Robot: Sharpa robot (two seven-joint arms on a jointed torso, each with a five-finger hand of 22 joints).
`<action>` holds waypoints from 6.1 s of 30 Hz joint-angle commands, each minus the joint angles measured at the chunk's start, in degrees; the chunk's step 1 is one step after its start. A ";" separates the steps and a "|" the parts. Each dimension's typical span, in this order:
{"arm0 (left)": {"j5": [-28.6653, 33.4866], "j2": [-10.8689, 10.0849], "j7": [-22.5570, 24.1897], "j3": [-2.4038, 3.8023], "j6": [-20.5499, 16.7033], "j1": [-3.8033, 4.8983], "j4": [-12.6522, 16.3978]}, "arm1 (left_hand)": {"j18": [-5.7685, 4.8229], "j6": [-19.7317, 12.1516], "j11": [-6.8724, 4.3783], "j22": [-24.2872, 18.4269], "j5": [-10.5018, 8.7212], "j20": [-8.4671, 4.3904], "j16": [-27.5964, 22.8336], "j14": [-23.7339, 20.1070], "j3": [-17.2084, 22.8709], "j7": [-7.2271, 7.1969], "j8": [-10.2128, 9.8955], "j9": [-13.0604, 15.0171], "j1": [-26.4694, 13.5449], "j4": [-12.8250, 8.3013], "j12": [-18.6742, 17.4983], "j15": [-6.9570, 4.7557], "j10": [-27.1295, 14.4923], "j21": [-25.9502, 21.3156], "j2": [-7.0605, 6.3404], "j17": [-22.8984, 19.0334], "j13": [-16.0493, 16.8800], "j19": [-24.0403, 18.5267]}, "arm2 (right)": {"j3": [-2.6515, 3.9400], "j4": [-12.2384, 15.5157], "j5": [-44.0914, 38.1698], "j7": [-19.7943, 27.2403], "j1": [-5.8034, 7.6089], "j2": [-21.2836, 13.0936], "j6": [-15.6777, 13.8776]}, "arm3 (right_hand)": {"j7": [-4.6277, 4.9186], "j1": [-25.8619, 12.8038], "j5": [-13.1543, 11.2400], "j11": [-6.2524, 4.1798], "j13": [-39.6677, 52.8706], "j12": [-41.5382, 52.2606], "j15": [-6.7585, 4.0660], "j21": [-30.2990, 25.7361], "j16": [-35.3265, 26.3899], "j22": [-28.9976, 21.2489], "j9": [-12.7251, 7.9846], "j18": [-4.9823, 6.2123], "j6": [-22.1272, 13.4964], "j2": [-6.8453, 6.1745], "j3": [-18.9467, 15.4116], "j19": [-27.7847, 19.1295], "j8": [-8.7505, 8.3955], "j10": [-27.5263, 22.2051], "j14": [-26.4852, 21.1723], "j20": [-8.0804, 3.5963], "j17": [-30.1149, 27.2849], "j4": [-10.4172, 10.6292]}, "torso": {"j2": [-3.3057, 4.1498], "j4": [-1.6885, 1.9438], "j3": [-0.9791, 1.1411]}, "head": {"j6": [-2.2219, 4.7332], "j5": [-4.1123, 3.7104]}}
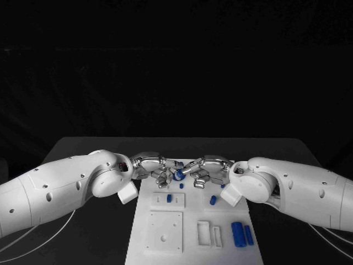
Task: Assemble the parts on the task board
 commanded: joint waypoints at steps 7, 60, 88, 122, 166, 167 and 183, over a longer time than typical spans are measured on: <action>1.01 0.08 0.70 0.09 1.22 0.07 0.22 | -0.37 -0.36 0.10 0.51 -16.22 -7.31 0.38 0.18 4.01 0.21 -0.88 -0.04 0.56 -4.01 0.75 0.10 -0.83 -0.33 -3.66 -0.85 -0.77 1.13 | -0.02 0.49 -0.22 0.34 -0.07 0.16 1.09 | 0.08 0.21 -0.24 -0.06 0.07 0.32 -0.32 0.23 0.33 1.21 0.09 1.65 -0.04 0.46 0.13 -0.06 0.17 -0.10 0.11 -0.41 0.09 -0.36 | -0.01 0.05 -0.04 | -0.01 -0.04; 1.90 0.03 0.51 0.11 2.10 0.07 -0.43 | -1.27 -0.68 0.60 0.85 -24.06 -6.91 1.00 0.23 13.09 0.74 -2.39 -0.48 9.24 -6.17 1.37 0.55 -1.01 -0.78 4.30 -2.23 -2.67 1.70 | -0.02 1.29 -0.33 0.29 -0.23 -0.28 1.36 | 0.09 0.18 -0.24 -0.05 0.09 0.32 -0.32 0.32 0.33 1.18 0.36 1.65 -0.15 0.45 0.19 -0.12 0.13 -0.13 0.08 -0.42 0.13 -0.38 | -0.02 0.03 -0.01 | -0.08 -0.05; 2.18 0.03 0.05 0.10 2.89 0.07 -0.36 | -0.76 -2.78 1.27 0.86 -24.43 -6.39 1.18 -0.10 12.57 1.53 -3.47 -0.78 5.72 -4.96 1.88 1.18 -2.39 -0.80 -0.05 -2.46 -2.60 1.61 | -0.02 1.37 -0.27 0.41 -0.27 -0.30 1.11 | 0.12 0.04 -0.24 -0.02 0.08 0.28 -0.29 0.33 0.29 1.16 0.48 1.65 -0.24 0.40 0.18 -0.17 0.07 -0.17 0.04 -0.39 0.14 -0.33 | -0.02 0.00 -0.01 | -0.06 -0.02; 2.46 -0.02 0.17 0.10 3.21 0.07 -0.52 | -0.34 -2.07 0.98 0.91 -29.34 -6.37 1.59 0.19 13.87 1.21 -2.85 -0.35 7.46 -5.45 2.67 0.92 -2.16 -0.77 3.34 -2.71 -2.87 1.79 | -0.02 1.33 -0.26 0.37 -0.27 -0.38 1.03 | 0.13 -0.05 -0.24 -0.01 0.08 0.26 -0.28 0.36 0.28 1.14 0.63 1.65 -0.27 0.40 0.21 -0.19 0.04 -0.18 0.04 -0.38 0.16 -0.30 | -0.01 0.03 -0.01 | -0.10 -0.14; -1.12 -0.31 -0.13 0.09 -0.29 0.07 -0.72 | -0.48 1.16 -0.49 0.83 -31.76 -7.47 2.62 2.72 14.31 -0.27 -0.79 0.83 9.87 -10.59 3.04 -0.53 1.70 0.32 11.53 -2.50 -3.70 3.79 | -0.02 2.00 -1.09 0.99 -0.48 -1.31 -1.04 | 0.15 -0.09 -0.21 0.00 0.07 0.22 -0.26 0.39 0.25 1.12 0.78 1.65 -0.37 0.33 0.28 -0.22 -0.06 -0.22 0.02 -0.38 0.17 -0.32 | -0.01 0.05 -0.01 | -0.10 -0.09; -1.48 -0.32 -0.13 0.09 -0.59 0.07 -0.68 | -0.45 1.34 -0.58 0.83 -31.67 -7.54 2.67 2.93 14.33 -0.36 -0.72 0.87 9.89 -10.83 3.07 -0.62 1.94 0.41 11.51 -2.49 -3.72 3.96 | -0.02 1.87 -1.07 1.15 -0.48 -1.36 -1.65 | 0.16 -0.13 -0.21 0.02 0.07 0.20 -0.26 0.39 0.24 1.11 0.79 1.65 -0.40 0.30 0.27 -0.23 -0.08 -0.24 0.01 -0.37 0.17 -0.31 | -0.01 0.05 -0.01 | -0.10 -0.09; -8.22 -2.08 -4.69 0.04 -10.82 1.16 1.44 | -0.15 4.34 -1.79 0.46 -21.21 -8.62 2.32 6.48 15.21 -1.54 -0.42 0.62 7.91 -12.86 2.51 -1.90 5.81 1.30 9.37 -2.67 -4.51 6.75 | 1.70 -0.54 -0.40 4.50 -0.16 -3.84 -8.12 | 1.72 -5.41 2.50 1.53 -0.19 -0.78 1.20 -1.14 -1.38 0.78 -0.13 1.65 -3.43 -2.01 -6.38 -2.13 -3.17 -2.35 -1.68 0.61 -0.44 -0.55 | -0.20 -0.10 0.04 | -0.08 0.20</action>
